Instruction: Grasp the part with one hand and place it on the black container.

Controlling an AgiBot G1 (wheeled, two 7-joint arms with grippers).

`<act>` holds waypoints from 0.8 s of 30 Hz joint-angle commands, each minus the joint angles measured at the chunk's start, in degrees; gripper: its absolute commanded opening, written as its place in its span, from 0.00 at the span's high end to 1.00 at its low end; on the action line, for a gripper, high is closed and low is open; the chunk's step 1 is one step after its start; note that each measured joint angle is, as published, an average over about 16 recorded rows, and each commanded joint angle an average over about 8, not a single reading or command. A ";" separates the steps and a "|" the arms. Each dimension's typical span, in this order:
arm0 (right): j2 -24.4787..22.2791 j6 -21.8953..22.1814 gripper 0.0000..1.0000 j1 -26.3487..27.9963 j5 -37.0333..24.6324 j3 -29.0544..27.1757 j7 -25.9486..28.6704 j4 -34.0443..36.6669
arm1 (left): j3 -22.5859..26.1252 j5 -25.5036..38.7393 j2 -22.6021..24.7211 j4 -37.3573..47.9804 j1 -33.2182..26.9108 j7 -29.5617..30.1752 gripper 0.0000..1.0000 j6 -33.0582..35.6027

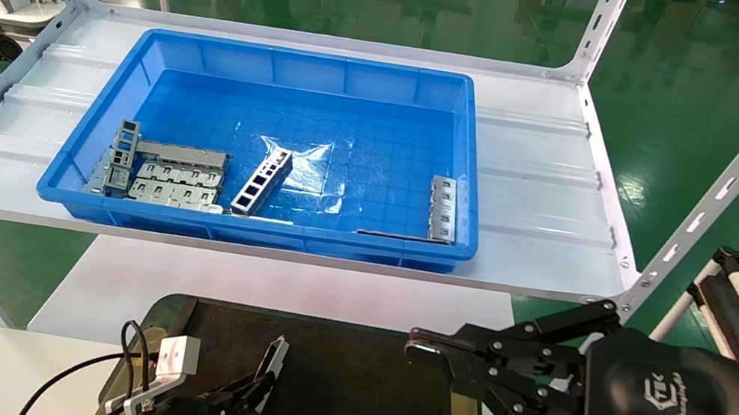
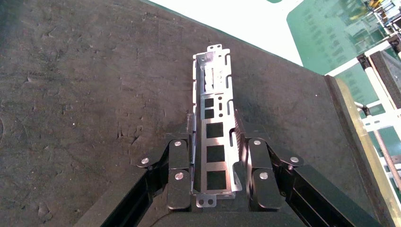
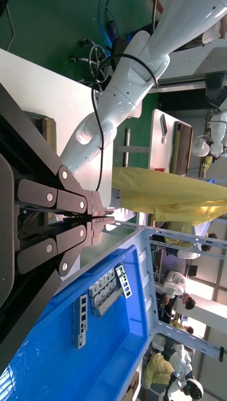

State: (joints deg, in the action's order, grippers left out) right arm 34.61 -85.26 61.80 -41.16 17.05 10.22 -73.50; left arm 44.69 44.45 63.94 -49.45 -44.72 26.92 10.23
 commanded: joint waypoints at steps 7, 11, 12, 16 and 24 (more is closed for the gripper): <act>-0.01 0.01 0.00 0.01 0.02 0.02 -0.01 0.00 | 1.17 0.07 -0.40 -1.20 0.05 0.94 0.00 -0.89; -0.02 0.02 0.00 0.01 0.03 0.04 -0.02 0.00 | 1.59 0.25 -1.09 -2.47 -0.07 1.10 0.00 -0.95; -0.02 0.02 0.00 0.01 0.03 0.04 -0.02 0.00 | 1.66 0.31 -1.37 -2.91 -0.09 1.08 0.00 -0.85; -0.02 0.02 0.00 0.01 0.04 0.05 -0.03 0.00 | 1.90 0.72 -3.27 -5.31 -0.10 0.76 0.00 0.39; -0.03 0.03 0.00 0.02 0.05 0.08 -0.04 0.00 | 1.87 1.69 -9.72 -10.61 0.31 -0.85 0.00 6.16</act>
State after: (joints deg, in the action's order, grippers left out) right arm 34.58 -85.23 61.82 -41.10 17.12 10.18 -73.50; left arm 46.36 45.97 54.26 -59.68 -44.46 25.84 16.95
